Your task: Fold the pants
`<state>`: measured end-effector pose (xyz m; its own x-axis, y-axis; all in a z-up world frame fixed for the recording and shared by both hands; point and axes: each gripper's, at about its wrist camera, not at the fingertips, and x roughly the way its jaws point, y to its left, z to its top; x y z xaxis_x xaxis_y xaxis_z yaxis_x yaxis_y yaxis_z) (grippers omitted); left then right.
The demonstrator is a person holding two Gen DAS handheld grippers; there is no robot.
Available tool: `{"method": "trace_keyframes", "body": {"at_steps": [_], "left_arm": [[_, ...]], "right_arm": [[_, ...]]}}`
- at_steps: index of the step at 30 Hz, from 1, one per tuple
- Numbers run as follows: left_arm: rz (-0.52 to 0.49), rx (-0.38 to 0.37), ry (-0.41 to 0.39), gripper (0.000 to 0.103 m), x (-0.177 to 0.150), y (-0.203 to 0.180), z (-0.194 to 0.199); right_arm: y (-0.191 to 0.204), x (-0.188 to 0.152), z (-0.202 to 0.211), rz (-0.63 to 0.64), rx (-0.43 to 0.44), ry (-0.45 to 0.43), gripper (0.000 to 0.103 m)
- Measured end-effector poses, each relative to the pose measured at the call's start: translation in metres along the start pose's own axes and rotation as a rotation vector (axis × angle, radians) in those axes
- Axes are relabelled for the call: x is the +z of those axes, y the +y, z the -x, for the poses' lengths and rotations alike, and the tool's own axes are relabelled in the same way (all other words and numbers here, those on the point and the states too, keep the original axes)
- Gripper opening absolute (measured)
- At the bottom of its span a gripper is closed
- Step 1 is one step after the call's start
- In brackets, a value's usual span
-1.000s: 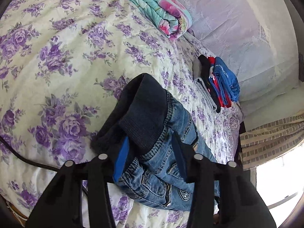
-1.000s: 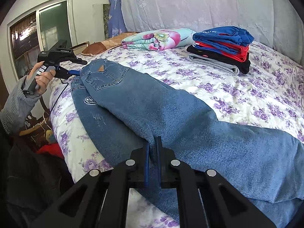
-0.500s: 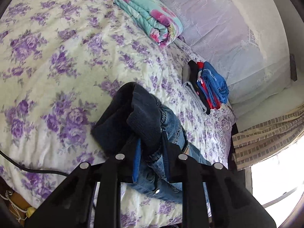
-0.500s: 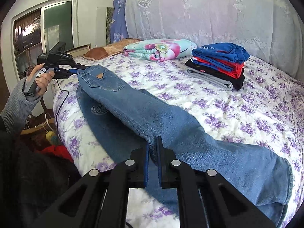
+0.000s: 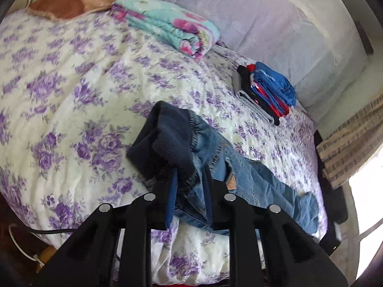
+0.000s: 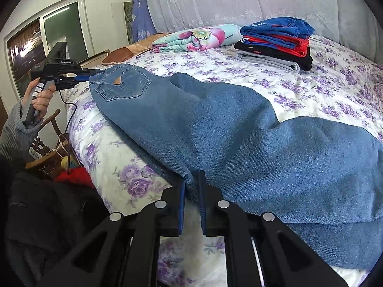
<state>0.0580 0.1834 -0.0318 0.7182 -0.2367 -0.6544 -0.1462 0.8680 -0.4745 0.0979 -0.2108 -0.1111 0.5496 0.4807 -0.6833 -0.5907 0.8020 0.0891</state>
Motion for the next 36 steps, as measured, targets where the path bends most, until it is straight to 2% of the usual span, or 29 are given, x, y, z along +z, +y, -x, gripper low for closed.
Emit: {"method": "trace_keyframes", "body": {"at_steps": [1, 3, 6, 8, 12, 14, 15, 16, 17, 18, 19, 20, 21, 22, 25, 28, 31, 36], "left_arm": [[-0.048, 0.027, -0.032, 0.018, -0.001, -0.012, 0.005], [-0.062, 0.037, -0.061, 0.018, 0.002, -0.018, 0.011], [0.023, 0.034, -0.084, 0.018, 0.009, -0.001, 0.02], [0.038, -0.001, -0.077, 0.018, 0.008, 0.001, 0.022], [-0.098, -0.077, 0.048, 0.018, -0.007, -0.037, -0.011], [-0.16, -0.073, 0.126, 0.019, -0.023, -0.055, -0.044], [-0.195, -0.046, 0.158, 0.021, -0.032, -0.06, -0.064], [-0.218, -0.003, 0.173, 0.021, -0.039, -0.059, -0.08], [-0.215, 0.021, 0.18, 0.015, -0.044, -0.055, -0.092], [-0.195, 0.012, 0.159, 0.012, -0.044, -0.051, -0.093], [-0.177, -0.009, 0.159, 0.012, -0.042, -0.047, -0.09], [-0.15, -0.035, 0.162, 0.01, -0.039, -0.043, -0.087], [-0.123, -0.058, 0.162, 0.01, -0.038, -0.038, -0.084], [-0.107, -0.073, 0.157, 0.01, -0.038, -0.035, -0.08], [-0.129, -0.064, 0.113, 0.01, -0.04, -0.035, -0.068], [-0.154, -0.075, 0.09, 0.014, -0.043, -0.036, -0.064], [-0.151, -0.094, 0.09, 0.015, -0.044, -0.032, -0.066], [-0.154, -0.139, 0.09, 0.015, -0.045, -0.025, -0.066]], "right_arm": [[0.0, -0.001, 0.0, 0.0, -0.003, -0.005, 0.01], [0.001, -0.002, 0.0, 0.004, -0.01, -0.014, 0.01], [0.001, -0.005, 0.0, 0.0, -0.014, -0.025, 0.011], [0.0, -0.005, 0.0, -0.01, -0.012, -0.03, 0.011], [0.0, -0.006, 0.0, -0.018, -0.012, -0.036, 0.011], [0.0, -0.007, 0.0, -0.02, -0.012, -0.041, 0.012], [0.0, -0.007, 0.001, -0.021, -0.012, -0.043, 0.012], [0.0, -0.007, 0.002, -0.021, -0.008, -0.041, 0.012], [0.0, -0.004, 0.003, -0.017, -0.004, -0.036, 0.013], [0.0, -0.001, 0.006, -0.01, -0.001, -0.025, 0.014], [0.002, 0.004, 0.01, -0.004, 0.008, -0.016, 0.021], [0.003, 0.009, 0.016, -0.002, 0.024, -0.018, 0.039], [0.005, 0.016, 0.024, 0.008, 0.043, -0.038, 0.044], [0.008, 0.023, 0.03, 0.021, 0.065, -0.057, 0.046], [0.014, 0.055, 0.039, 0.041, 0.127, -0.109, 0.046], [0.014, 0.094, 0.021, 0.003, 0.2, -0.122, 0.044], [0.01, 0.132, -0.022, -0.015, 0.246, -0.076, 0.037], [-0.006, 0.177, -0.1, -0.066, 0.209, 0.055, 0.033]]}}
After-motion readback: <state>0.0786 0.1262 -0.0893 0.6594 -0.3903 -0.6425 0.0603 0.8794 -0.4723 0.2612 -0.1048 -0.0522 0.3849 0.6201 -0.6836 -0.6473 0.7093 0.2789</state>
